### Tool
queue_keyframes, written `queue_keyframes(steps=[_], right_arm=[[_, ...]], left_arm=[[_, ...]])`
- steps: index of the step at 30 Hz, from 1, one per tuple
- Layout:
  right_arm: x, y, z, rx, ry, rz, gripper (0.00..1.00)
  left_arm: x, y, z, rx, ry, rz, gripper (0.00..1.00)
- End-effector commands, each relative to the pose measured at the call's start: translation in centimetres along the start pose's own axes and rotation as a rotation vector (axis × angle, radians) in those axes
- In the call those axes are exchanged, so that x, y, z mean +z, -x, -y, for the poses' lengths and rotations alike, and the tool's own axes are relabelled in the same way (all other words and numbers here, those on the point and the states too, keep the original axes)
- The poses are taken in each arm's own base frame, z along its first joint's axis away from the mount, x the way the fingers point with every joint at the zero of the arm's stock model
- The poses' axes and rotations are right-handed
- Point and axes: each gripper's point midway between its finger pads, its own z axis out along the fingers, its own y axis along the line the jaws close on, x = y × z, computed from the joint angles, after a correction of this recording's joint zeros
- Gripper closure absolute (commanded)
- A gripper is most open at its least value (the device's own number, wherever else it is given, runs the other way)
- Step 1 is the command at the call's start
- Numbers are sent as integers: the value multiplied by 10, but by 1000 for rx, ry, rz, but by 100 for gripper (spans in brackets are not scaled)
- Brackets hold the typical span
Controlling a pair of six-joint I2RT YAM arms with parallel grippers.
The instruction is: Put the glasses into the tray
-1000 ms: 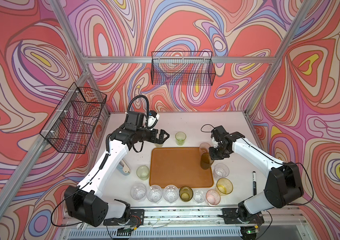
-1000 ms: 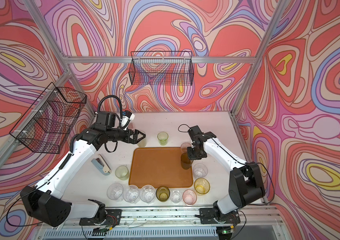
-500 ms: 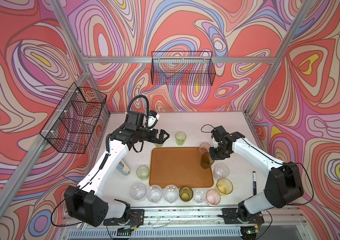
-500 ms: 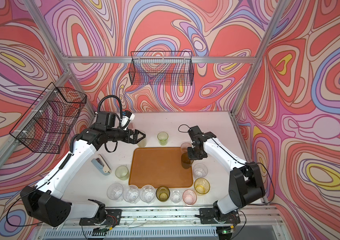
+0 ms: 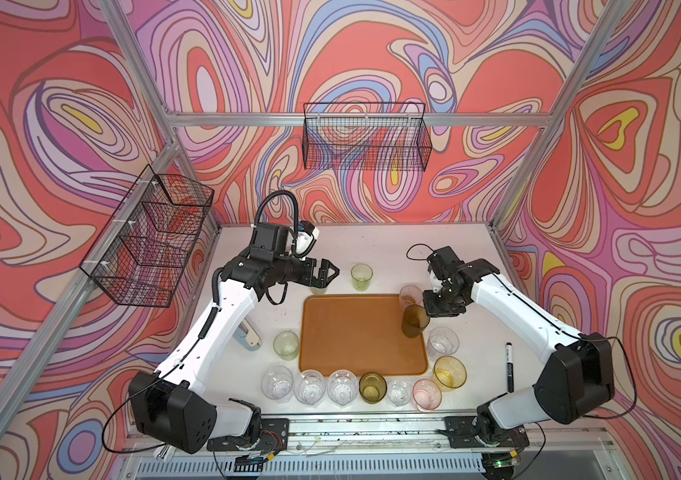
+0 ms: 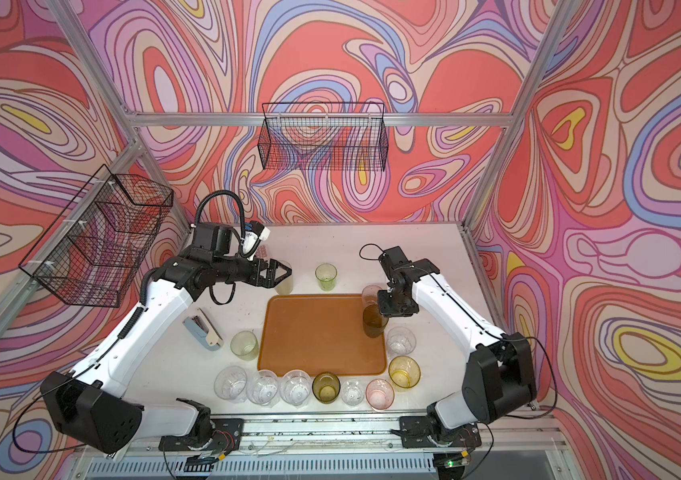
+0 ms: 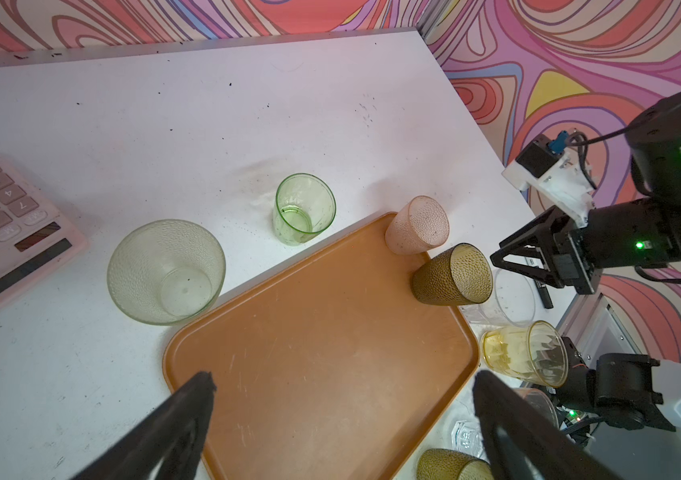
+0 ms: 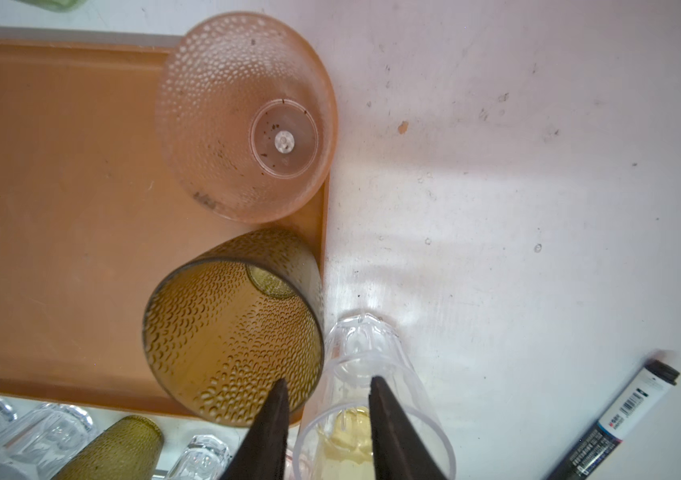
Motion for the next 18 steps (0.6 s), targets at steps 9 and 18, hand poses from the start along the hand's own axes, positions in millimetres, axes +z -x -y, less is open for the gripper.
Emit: queue_keyframes(steps=[9,18], right_arm=[[-29,-35,11,32,-28,-64,61],[-31,-45,0,37,50,-69,60]], left_arm=[[-6,4,6,26,-11,9,0],[-6,4,5,28,-4,13,0]])
